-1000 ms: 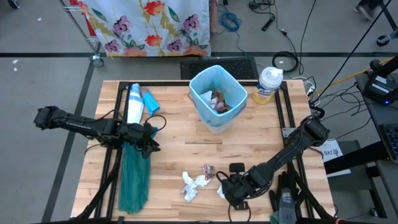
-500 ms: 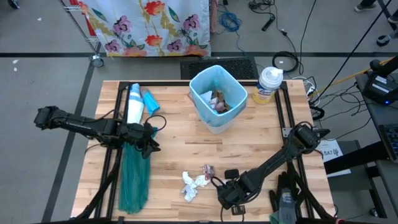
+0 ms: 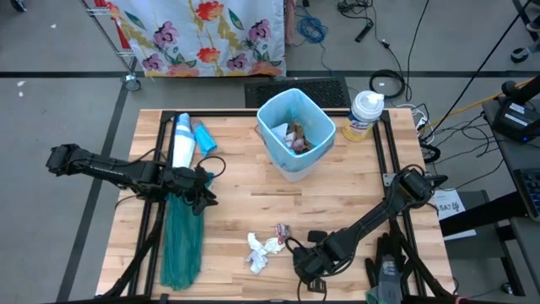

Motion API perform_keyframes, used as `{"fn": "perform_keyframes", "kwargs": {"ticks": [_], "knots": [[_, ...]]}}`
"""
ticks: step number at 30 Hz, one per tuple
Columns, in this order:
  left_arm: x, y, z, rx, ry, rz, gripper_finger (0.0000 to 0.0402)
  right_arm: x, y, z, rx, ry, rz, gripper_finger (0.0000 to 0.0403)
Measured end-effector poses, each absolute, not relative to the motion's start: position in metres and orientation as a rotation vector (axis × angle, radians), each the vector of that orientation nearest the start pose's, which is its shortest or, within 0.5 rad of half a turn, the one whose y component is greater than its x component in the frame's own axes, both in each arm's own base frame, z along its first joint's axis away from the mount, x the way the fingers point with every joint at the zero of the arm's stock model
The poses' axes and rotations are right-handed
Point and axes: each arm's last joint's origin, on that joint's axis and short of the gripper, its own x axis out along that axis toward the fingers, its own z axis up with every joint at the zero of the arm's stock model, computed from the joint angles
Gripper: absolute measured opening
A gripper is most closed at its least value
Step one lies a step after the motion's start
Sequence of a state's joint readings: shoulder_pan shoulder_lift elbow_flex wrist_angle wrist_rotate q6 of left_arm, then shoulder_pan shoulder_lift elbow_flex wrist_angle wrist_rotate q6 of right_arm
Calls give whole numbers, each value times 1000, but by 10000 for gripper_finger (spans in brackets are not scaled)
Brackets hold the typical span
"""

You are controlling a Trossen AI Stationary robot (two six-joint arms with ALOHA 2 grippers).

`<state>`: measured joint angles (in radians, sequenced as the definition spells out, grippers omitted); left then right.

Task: Place trash/remove bag and relplace
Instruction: Put the white paper into the trash bin

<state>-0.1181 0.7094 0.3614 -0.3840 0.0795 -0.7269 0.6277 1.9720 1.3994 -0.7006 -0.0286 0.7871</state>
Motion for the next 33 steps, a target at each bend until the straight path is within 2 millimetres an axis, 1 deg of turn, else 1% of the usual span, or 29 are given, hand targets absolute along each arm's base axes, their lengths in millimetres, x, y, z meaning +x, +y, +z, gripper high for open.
{"fn": "perform_keyframes", "kwargs": {"ticks": [3,9,12,18,22,25,28,33], "knots": [[141,-19,184,-677,768,86,153,309,225,191,329,1327,16,1],[141,-19,184,-677,768,85,153,286,203,246,348,1217,-104,0],[141,-19,184,-677,767,85,153,271,189,274,353,1133,-164,0],[141,-19,184,-677,767,86,153,245,163,319,362,916,-277,0],[141,-19,184,-678,767,86,153,235,146,342,333,759,-337,0],[141,-19,184,-678,765,85,153,231,134,355,296,669,-362,0],[142,-19,185,-679,752,80,153,232,119,366,280,609,-374,0],[145,-20,189,-685,703,61,153,239,92,383,285,505,-394,0]]}}
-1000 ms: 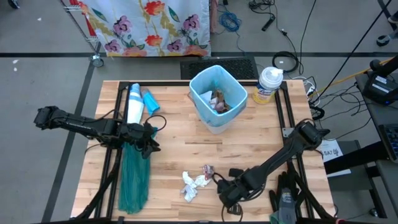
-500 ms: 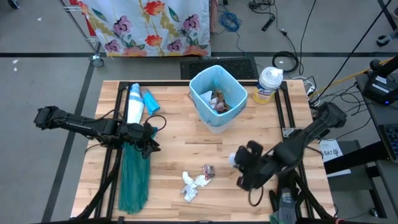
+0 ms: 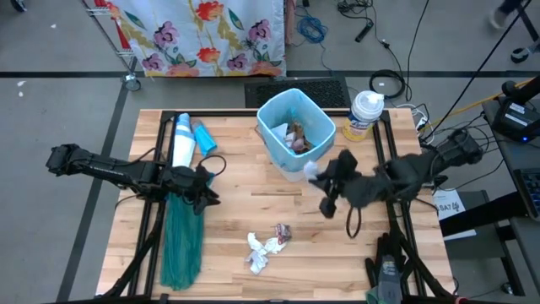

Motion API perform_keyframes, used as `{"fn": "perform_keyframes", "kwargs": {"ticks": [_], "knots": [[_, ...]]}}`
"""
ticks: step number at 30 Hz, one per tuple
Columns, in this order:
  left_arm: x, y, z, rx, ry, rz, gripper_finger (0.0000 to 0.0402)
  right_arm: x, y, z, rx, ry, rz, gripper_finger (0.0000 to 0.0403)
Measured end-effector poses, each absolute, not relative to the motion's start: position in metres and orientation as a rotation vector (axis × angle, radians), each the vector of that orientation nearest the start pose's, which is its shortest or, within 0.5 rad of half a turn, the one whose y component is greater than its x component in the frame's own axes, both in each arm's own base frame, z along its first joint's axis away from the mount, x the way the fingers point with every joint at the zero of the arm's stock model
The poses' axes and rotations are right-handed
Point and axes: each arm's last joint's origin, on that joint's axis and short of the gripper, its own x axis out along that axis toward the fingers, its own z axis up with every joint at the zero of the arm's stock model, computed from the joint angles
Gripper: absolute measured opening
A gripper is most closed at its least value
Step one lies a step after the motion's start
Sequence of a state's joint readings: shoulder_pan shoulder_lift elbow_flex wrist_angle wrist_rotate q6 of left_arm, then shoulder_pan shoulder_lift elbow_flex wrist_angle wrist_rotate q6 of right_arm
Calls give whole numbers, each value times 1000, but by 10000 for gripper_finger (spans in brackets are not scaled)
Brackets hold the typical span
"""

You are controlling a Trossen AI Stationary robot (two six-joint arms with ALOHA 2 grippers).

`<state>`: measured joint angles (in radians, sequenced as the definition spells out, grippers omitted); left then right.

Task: Place trash/remove bag and relplace
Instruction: Put the white paper into the trash bin

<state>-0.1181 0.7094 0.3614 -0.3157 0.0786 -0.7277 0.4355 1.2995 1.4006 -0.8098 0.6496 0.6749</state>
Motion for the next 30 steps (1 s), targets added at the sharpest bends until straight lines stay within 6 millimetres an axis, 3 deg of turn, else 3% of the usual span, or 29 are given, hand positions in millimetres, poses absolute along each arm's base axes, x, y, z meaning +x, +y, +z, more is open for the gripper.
{"fn": "perform_keyframes", "kwargs": {"ticks": [11,22,30], "knots": [[152,-18,199,-729,552,103,153,255,23,411,155,337,-455,0],[154,-17,201,-774,510,139,153,268,-41,404,179,354,-588,0],[154,-17,201,-797,509,146,153,283,-79,380,187,467,-686,18]]}}
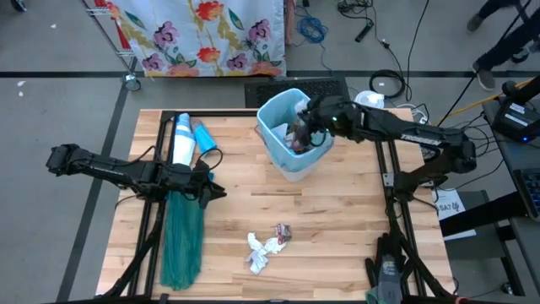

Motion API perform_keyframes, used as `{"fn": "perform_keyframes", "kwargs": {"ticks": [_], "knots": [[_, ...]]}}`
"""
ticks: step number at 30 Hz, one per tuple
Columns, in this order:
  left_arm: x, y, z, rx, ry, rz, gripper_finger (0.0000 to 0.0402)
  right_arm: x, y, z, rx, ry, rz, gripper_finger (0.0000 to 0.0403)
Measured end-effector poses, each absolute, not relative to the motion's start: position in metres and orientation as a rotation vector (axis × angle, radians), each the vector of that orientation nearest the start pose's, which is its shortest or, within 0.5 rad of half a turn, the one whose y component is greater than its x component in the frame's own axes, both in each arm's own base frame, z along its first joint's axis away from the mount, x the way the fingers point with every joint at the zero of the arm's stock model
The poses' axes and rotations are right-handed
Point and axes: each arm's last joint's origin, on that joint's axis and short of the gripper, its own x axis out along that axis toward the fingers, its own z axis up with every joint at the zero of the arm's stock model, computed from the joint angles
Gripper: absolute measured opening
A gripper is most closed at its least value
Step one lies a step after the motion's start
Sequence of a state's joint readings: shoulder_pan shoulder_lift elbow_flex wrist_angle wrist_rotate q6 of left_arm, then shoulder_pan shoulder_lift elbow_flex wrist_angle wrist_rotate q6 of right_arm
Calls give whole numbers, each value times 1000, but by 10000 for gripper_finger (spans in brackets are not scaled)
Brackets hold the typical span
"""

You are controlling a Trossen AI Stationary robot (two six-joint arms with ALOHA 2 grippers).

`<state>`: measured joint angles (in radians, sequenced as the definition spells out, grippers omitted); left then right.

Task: Place trash/remove bag and relplace
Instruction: Put the white paper into the trash bin

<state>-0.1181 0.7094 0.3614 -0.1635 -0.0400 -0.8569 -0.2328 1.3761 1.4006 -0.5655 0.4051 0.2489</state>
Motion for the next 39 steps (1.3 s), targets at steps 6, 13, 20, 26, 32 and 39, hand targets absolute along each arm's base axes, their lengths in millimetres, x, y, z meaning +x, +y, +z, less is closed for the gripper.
{"fn": "perform_keyframes", "kwargs": {"ticks": [6,13,20,26,32,39], "knots": [[154,-17,201,-799,510,149,153,286,-92,370,277,517,-606,79],[154,-17,201,-798,511,150,153,268,-87,389,269,446,-598,127],[153,-17,200,-784,519,150,153,229,-59,411,383,403,-564,129],[153,-17,200,-762,521,144,153,203,-24,408,539,522,-516,120],[153,-18,200,-751,536,109,153,195,9,395,742,656,-527,111],[154,-20,198,-668,572,26,153,209,45,367,865,853,-642,100]]}}
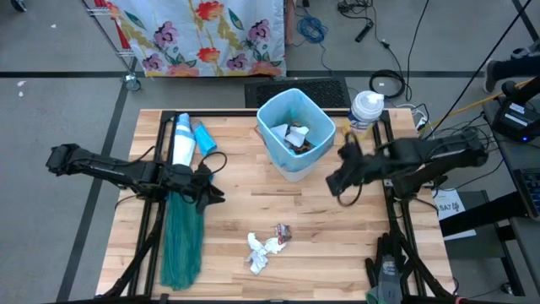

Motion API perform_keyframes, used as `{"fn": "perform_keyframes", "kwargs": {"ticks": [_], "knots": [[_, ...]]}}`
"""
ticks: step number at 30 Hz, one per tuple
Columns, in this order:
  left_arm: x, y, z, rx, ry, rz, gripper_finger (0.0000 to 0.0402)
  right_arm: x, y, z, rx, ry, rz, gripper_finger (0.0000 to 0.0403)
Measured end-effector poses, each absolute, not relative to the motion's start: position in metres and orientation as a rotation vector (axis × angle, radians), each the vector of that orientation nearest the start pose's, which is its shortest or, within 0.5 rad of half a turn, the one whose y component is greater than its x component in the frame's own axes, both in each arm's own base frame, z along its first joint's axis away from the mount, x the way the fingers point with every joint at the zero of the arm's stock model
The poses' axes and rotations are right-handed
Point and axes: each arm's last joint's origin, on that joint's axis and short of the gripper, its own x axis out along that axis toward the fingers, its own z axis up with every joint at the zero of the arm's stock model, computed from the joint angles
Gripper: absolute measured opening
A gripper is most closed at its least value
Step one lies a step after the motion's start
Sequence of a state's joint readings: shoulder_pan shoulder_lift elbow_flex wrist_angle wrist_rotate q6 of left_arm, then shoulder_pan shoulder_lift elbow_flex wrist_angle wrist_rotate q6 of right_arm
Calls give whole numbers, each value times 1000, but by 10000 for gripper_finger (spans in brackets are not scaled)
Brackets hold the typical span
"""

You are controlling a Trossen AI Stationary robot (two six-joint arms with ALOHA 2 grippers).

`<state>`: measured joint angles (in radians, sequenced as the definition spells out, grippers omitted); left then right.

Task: Place trash/remove bag and relplace
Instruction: Put the white paper into the trash bin

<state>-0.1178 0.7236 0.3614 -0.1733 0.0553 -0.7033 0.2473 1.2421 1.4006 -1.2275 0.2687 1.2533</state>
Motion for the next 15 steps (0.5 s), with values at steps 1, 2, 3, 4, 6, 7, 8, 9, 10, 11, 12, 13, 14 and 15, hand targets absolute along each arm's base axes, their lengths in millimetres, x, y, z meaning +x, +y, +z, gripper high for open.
{"fn": "perform_keyframes", "kwargs": {"ticks": [1,2,3,4,6,7,8,9,10,11,12,13,14,15], "knots": [[155,-20,198,-652,576,20,153,212,50,362,870,880,-662,99],[155,-20,197,-637,580,16,153,216,56,358,872,903,-678,98],[156,-20,197,-628,585,13,153,219,62,353,870,925,-691,98],[156,-20,196,-616,593,4,153,224,69,347,869,945,-703,98],[157,-21,194,-602,613,-15,153,232,80,337,863,977,-727,98],[158,-22,193,-592,626,-31,153,235,86,331,860,993,-739,98],[159,-22,191,-584,639,-48,153,239,92,326,860,1009,-753,98],[159,-23,190,-576,654,-67,153,242,98,320,862,1021,-769,98],[160,-24,189,-575,670,-86,153,246,104,315,863,1031,-782,98],[161,-24,187,-573,686,-106,153,249,109,310,866,1036,-792,98],[162,-25,186,-570,702,-123,153,253,115,304,871,1039,-796,98],[163,-26,184,-569,719,-136,153,257,121,299,873,1041,-798,98],[164,-26,182,-570,736,-149,153,260,126,295,879,1041,-796,98],[165,-27,180,-564,749,-165,153,263,132,290,885,1040,-793,98]]}}
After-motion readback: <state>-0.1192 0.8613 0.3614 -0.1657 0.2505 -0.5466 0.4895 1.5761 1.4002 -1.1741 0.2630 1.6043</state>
